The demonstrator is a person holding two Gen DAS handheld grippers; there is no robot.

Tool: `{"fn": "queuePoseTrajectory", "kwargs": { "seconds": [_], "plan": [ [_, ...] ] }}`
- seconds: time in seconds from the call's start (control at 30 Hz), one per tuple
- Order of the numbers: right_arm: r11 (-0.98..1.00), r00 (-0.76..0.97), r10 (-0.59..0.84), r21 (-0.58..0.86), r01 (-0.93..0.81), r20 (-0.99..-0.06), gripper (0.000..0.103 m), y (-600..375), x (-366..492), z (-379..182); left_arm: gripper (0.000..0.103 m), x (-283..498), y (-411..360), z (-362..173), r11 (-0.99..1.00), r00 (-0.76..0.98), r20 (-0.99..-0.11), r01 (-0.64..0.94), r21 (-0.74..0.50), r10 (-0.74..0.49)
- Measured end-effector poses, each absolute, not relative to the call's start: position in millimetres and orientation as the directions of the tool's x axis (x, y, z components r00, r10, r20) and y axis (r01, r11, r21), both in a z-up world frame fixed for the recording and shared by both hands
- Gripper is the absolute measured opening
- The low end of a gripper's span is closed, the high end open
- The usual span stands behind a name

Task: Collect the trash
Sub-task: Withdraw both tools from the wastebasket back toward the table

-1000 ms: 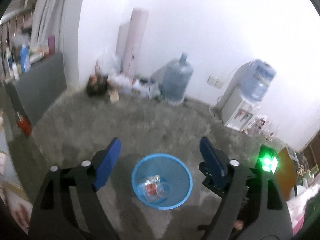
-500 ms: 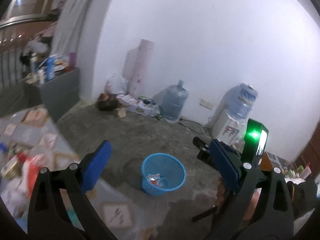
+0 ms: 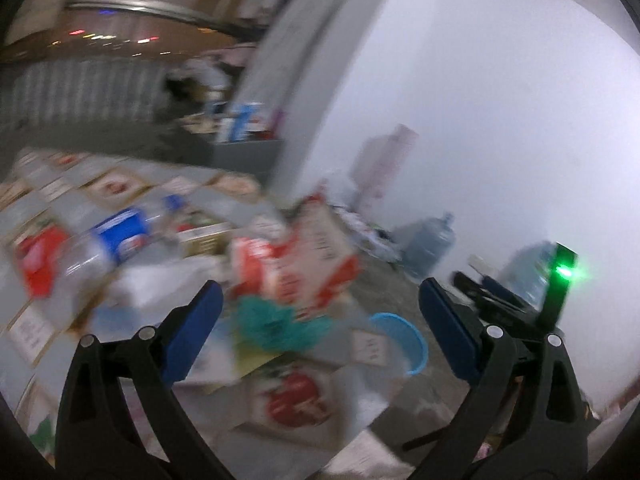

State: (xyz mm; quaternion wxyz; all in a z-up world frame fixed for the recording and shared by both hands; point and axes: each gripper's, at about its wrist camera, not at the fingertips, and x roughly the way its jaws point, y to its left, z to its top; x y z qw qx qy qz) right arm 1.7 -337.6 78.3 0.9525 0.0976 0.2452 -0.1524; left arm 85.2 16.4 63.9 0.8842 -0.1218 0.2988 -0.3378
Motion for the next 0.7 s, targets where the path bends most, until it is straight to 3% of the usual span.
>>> {"fn": "queuePoseTrajectory", "kwargs": {
  "seconds": [0.3, 0.7],
  "plan": [
    [0.971, 0.797, -0.092, 0.125, 0.206, -0.597, 0.096, -295, 16, 54, 0.094, 87, 125, 22, 0.848, 0.698, -0.525, 0.234, -0.475, -0.487],
    [0.964, 0.754, 0.032, 0.22, 0.15, -0.656, 0.096, -282, 44, 40, 0.094, 115, 172, 4, 0.89, 0.734, -0.541, 0.193, -0.413, -0.41]
  ]
}}
